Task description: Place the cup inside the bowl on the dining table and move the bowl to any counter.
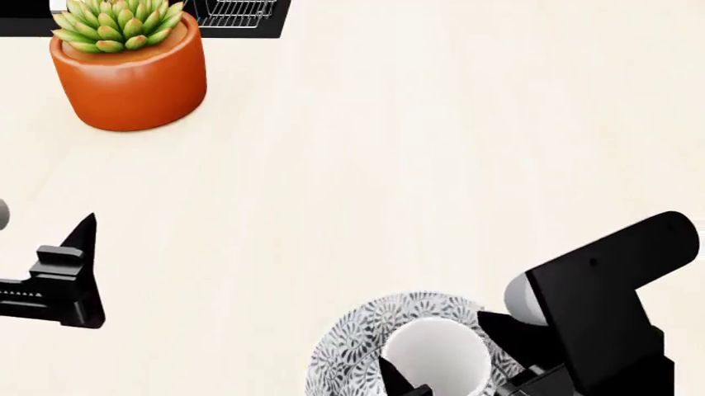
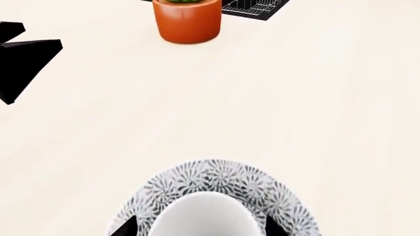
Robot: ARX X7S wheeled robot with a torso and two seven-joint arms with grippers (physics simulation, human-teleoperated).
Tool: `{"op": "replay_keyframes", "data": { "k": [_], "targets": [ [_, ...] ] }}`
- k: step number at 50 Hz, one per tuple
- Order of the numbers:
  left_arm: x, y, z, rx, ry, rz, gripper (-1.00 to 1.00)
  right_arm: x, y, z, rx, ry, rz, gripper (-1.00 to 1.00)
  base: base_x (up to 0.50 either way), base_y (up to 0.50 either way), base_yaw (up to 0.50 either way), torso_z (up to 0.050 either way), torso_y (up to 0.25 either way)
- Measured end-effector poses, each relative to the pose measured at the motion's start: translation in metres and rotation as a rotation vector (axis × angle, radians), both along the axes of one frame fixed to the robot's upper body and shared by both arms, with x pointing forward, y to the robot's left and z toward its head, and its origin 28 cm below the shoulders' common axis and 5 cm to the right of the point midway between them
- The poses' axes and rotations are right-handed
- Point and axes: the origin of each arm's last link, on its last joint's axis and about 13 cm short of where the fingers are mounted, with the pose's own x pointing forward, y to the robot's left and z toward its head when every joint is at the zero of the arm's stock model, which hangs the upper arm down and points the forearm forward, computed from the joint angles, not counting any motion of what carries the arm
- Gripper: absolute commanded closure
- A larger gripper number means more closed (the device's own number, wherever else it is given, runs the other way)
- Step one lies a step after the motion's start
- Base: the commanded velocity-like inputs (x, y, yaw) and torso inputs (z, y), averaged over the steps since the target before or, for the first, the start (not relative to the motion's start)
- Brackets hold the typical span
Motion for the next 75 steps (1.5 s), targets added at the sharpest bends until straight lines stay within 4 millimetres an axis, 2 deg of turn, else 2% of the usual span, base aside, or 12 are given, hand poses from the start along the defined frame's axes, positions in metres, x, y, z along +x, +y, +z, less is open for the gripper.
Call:
{"op": "replay_keyframes", "data": {
  "k": [13,23,31,37,46,54,63,75],
  "targets": [
    [0.000,-0.001,0.000,0.000,0.001,-0.004,-1.00,-0.001,-0.001,0.000,-0.007,-0.001,-0.004,-1.00,0.00,0.00,0.00,0.000,0.000],
    [0.001,-0.002,0.000,-0.001,0.001,-0.006,-1.00,0.001,-0.005,0.011,0.000,-0.030,-0.024,-1.00,0.00,0.00,0.00,0.000,0.000],
    [0.001,-0.001,-0.001,-0.004,0.001,-0.007,-1.00,0.005,-0.018,0.023,0.040,-0.054,-0.102,-1.00,0.00,0.00,0.00,0.000,0.000],
    [0.000,-0.001,-0.001,-0.006,0.002,-0.008,-1.00,0.009,-0.034,0.025,0.091,-0.043,-0.178,-1.00,0.00,0.00,0.00,0.000,0.000],
    [0.001,-0.002,-0.001,-0.006,0.001,-0.010,-1.00,0.009,-0.057,0.014,0.215,0.021,-0.276,-1.00,0.00,0.00,0.00,0.000,0.000],
    [0.001,-0.002,-0.002,-0.005,0.004,-0.011,-1.00,0.007,-0.069,-0.004,0.334,0.107,-0.348,-1.00,0.00,0.00,0.00,0.000,0.000],
    [0.000,-0.003,-0.003,-0.004,0.009,-0.011,-1.00,0.009,-0.073,-0.021,0.410,0.184,-0.383,-1.00,0.00,0.00,0.00,0.000,0.000],
    [0.000,-0.003,-0.005,-0.003,0.012,-0.011,-1.00,0.020,-0.069,-0.032,0.444,0.242,-0.383,-1.00,0.00,0.00,0.00,0.000,0.000]
  ]
}}
